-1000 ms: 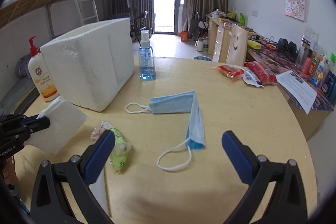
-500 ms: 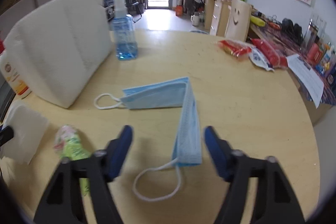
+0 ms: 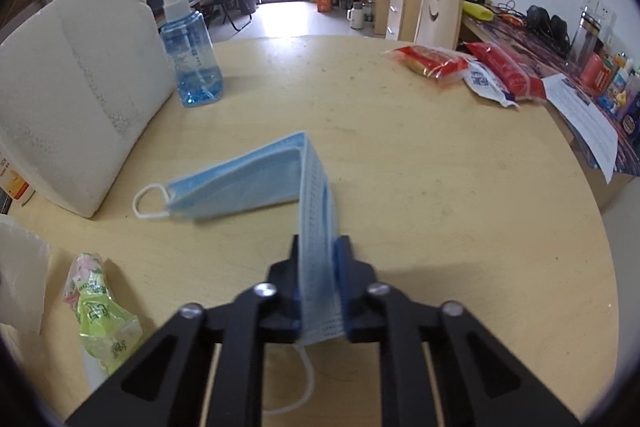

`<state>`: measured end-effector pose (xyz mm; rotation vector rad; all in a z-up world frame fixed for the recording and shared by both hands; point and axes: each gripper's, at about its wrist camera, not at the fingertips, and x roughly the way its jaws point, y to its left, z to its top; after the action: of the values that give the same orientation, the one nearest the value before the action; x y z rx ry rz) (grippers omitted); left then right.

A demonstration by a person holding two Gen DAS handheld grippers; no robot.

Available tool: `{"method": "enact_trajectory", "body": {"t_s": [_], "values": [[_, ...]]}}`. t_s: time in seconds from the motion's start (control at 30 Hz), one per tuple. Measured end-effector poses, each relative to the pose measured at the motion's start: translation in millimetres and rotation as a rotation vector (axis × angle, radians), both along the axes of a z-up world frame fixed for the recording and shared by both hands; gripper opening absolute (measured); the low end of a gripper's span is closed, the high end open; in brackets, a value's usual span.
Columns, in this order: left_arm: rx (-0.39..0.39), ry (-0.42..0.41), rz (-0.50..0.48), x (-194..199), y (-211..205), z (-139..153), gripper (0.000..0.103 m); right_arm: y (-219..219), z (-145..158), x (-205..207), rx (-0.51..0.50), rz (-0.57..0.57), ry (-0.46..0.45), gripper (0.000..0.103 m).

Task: Organize soft objects
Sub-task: 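Carry the tissues and the blue mask up toward the white foam box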

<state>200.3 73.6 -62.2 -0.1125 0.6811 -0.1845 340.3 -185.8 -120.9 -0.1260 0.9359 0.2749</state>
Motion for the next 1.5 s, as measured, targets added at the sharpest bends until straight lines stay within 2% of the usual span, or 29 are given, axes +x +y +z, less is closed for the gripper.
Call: {"method": "enact_trajectory", "body": {"t_s": [0.27, 0.43, 0.8, 1.03, 1.3, 1.5], "values": [[-0.003, -0.020, 0.001, -9, -2, 6, 0.011, -8, 12, -16, 0.073, 0.007, -0.024, 0.008], [-0.005, -0.041, 0.000, -23, -4, 14, 0.011, -18, 30, -36, 0.119, -0.004, -0.080, 0.008], [-0.004, -0.071, -0.015, -53, -11, 25, 0.011, -32, 55, -107, 0.185, 0.026, -0.192, 0.008], [0.009, -0.103, -0.019, -75, -18, 31, 0.011, -43, 58, -143, 0.233, 0.034, -0.227, 0.008], [0.018, -0.122, -0.017, -94, -18, 31, 0.011, -43, 53, -191, 0.236, 0.050, -0.290, 0.008], [0.030, -0.155, -0.001, -115, -15, 31, 0.011, -41, 48, -213, 0.240, 0.065, -0.316, 0.008]]}}
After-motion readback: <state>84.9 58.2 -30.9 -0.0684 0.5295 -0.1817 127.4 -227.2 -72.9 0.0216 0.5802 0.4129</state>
